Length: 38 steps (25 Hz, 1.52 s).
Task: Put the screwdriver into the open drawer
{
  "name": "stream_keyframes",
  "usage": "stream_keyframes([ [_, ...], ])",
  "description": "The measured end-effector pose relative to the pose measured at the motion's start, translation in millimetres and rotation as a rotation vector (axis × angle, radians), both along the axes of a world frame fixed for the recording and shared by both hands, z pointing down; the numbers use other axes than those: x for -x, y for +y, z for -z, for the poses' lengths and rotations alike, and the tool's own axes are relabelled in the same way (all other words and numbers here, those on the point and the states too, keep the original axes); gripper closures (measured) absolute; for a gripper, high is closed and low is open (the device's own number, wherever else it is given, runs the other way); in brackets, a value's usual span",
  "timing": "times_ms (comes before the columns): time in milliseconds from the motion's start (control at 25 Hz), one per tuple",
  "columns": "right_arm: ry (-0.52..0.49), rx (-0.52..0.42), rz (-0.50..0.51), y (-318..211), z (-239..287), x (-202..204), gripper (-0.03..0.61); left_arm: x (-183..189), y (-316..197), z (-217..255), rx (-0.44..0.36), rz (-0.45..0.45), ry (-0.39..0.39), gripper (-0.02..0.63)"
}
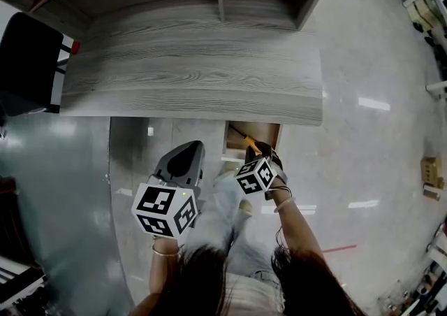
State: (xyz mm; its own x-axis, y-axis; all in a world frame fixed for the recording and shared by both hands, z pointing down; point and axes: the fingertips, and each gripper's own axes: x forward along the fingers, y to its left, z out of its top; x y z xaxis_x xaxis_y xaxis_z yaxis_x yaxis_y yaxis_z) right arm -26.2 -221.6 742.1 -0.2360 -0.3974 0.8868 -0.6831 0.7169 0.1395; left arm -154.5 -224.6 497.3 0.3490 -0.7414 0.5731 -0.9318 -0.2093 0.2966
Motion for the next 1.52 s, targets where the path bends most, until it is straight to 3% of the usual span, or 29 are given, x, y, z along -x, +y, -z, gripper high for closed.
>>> stream_keyframes([
  [680, -0.108, -0.122, -0.131, 31, 78, -34, 0.525, -32, 46, 38, -0.058, 0.017, 0.006, 0.597],
  [1520, -0.183, -0.279, -0.186, 87, 160, -55, 0.545, -52, 117, 88, -0.153, 0.008, -0.007, 0.597],
])
